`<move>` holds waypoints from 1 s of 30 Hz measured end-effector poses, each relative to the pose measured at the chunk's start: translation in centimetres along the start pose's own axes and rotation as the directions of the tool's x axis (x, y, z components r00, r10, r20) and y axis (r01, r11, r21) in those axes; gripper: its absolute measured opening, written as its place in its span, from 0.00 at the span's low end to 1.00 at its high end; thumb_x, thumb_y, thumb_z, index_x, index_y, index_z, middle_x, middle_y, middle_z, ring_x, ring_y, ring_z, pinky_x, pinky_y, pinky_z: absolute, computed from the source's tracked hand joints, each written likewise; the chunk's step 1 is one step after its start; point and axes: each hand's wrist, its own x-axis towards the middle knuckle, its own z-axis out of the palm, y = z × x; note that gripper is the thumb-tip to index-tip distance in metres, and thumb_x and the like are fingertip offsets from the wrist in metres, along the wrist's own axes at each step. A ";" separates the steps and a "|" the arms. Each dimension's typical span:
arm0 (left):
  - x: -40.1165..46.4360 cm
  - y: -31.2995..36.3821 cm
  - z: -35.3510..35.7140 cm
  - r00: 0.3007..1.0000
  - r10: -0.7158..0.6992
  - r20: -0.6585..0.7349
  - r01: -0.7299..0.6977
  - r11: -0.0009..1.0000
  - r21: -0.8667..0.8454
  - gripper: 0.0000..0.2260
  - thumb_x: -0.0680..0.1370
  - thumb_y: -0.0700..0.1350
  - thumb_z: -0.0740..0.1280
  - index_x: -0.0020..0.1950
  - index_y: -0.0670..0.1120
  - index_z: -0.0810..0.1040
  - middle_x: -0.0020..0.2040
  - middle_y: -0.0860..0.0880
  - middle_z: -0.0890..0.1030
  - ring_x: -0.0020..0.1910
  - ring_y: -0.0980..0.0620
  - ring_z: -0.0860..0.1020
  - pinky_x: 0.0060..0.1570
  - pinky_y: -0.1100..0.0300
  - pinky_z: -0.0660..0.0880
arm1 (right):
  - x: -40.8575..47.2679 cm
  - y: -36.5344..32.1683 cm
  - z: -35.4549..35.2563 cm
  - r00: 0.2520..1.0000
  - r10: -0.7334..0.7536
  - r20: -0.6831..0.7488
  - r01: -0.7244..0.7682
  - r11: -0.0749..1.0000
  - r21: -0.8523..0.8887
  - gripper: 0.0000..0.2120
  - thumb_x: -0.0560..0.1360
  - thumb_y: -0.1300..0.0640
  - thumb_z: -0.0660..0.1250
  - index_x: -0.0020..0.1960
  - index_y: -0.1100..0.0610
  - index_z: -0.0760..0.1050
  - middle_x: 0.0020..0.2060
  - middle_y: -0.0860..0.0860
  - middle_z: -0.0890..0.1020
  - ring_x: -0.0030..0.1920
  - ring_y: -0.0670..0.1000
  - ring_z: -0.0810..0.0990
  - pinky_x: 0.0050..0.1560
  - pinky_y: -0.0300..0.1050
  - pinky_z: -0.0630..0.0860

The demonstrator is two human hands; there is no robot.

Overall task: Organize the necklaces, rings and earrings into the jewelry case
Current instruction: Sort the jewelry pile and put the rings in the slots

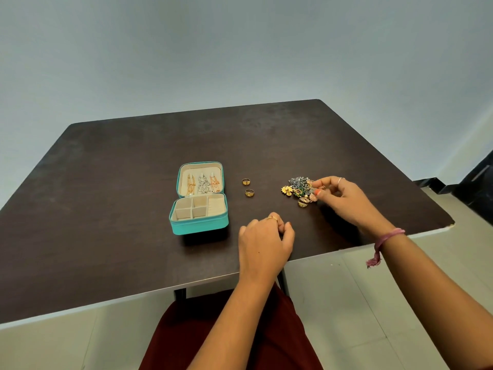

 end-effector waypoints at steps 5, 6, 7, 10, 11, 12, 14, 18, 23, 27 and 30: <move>2.3 0.5 0.5 0.979 0.118 0.169 -0.138 0.984 0.115 0.13 0.80 0.53 0.56 0.61 0.48 0.69 0.45 0.47 0.82 0.49 0.45 0.79 0.47 0.53 0.68 | -0.1 1.0 0.7 0.976 -0.216 0.024 0.210 0.906 -0.367 0.09 0.75 0.51 0.68 0.55 0.47 0.80 0.35 0.50 0.70 0.37 0.47 0.72 0.38 0.46 0.69; 2.9 0.7 0.7 0.972 0.133 0.195 -0.158 0.980 0.119 0.15 0.81 0.53 0.56 0.64 0.48 0.68 0.47 0.46 0.83 0.50 0.44 0.79 0.48 0.53 0.68 | 0.0 1.2 0.9 0.975 -0.223 0.006 0.208 0.896 -0.392 0.09 0.75 0.50 0.68 0.55 0.47 0.80 0.34 0.51 0.70 0.36 0.49 0.72 0.38 0.48 0.70; 3.5 0.9 1.0 0.969 0.143 0.202 -0.170 0.978 0.120 0.16 0.81 0.53 0.56 0.66 0.48 0.67 0.48 0.45 0.83 0.51 0.43 0.79 0.48 0.53 0.68 | 0.1 1.2 1.0 0.975 -0.224 -0.007 0.202 0.894 -0.400 0.10 0.75 0.49 0.68 0.55 0.47 0.80 0.34 0.51 0.70 0.36 0.50 0.72 0.38 0.49 0.70; 4.4 1.4 1.7 0.965 0.188 0.182 -0.212 0.970 0.120 0.18 0.81 0.51 0.56 0.71 0.49 0.65 0.49 0.45 0.83 0.51 0.42 0.79 0.46 0.53 0.68 | 0.2 1.2 1.2 0.976 -0.215 -0.023 0.188 0.897 -0.399 0.09 0.76 0.49 0.66 0.55 0.48 0.79 0.33 0.49 0.70 0.35 0.48 0.72 0.34 0.45 0.68; 4.6 1.6 2.0 0.963 0.208 0.169 -0.229 0.966 0.116 0.18 0.81 0.51 0.56 0.71 0.50 0.65 0.48 0.45 0.83 0.51 0.42 0.80 0.45 0.54 0.68 | 0.2 1.2 1.3 0.977 -0.213 -0.030 0.184 0.898 -0.399 0.08 0.76 0.49 0.66 0.54 0.48 0.79 0.33 0.48 0.70 0.35 0.47 0.72 0.33 0.43 0.67; 4.8 1.6 2.2 0.964 0.217 0.154 -0.235 0.966 0.111 0.18 0.81 0.50 0.56 0.71 0.50 0.66 0.48 0.45 0.83 0.50 0.42 0.80 0.44 0.54 0.68 | 0.2 1.2 1.3 0.977 -0.210 -0.038 0.179 0.900 -0.397 0.08 0.76 0.49 0.66 0.54 0.48 0.79 0.33 0.48 0.71 0.35 0.47 0.72 0.33 0.42 0.66; 5.2 1.6 2.3 0.969 0.211 0.131 -0.226 0.968 0.108 0.17 0.81 0.51 0.56 0.69 0.51 0.68 0.47 0.45 0.83 0.49 0.43 0.80 0.40 0.56 0.65 | 0.2 1.3 1.3 0.979 -0.199 -0.052 0.165 0.910 -0.381 0.07 0.76 0.50 0.67 0.53 0.48 0.79 0.34 0.49 0.73 0.36 0.46 0.73 0.35 0.43 0.68; 5.1 1.5 2.5 0.970 0.219 0.107 -0.230 0.968 0.104 0.15 0.81 0.52 0.56 0.66 0.52 0.71 0.47 0.46 0.83 0.49 0.44 0.80 0.37 0.57 0.62 | 0.3 1.6 1.2 0.979 -0.176 -0.101 0.144 0.953 -0.267 0.03 0.75 0.54 0.69 0.47 0.49 0.80 0.35 0.52 0.76 0.33 0.45 0.72 0.36 0.40 0.68; 4.7 1.2 3.1 0.955 0.294 0.048 -0.298 0.945 0.137 0.14 0.81 0.49 0.56 0.63 0.52 0.74 0.45 0.46 0.84 0.46 0.43 0.81 0.40 0.55 0.66 | 0.4 1.7 1.2 0.979 -0.126 -0.161 0.099 0.981 -0.166 0.02 0.75 0.55 0.69 0.45 0.51 0.80 0.32 0.52 0.76 0.31 0.45 0.70 0.33 0.34 0.67; 4.7 1.0 3.5 0.947 0.321 0.019 -0.321 0.935 0.150 0.13 0.81 0.48 0.57 0.62 0.52 0.75 0.44 0.47 0.84 0.45 0.44 0.81 0.40 0.54 0.67 | 0.5 1.7 1.1 0.982 -0.082 -0.170 0.059 0.989 -0.134 0.06 0.76 0.55 0.67 0.46 0.57 0.81 0.29 0.53 0.76 0.28 0.46 0.68 0.32 0.30 0.67; 4.7 1.1 3.5 0.919 0.393 0.013 -0.392 0.913 0.115 0.14 0.81 0.48 0.57 0.65 0.52 0.74 0.46 0.48 0.83 0.45 0.44 0.81 0.40 0.53 0.70 | 0.4 1.7 0.7 0.990 -0.044 -0.134 0.028 0.993 -0.115 0.09 0.77 0.54 0.67 0.49 0.58 0.82 0.39 0.57 0.83 0.36 0.51 0.77 0.38 0.35 0.71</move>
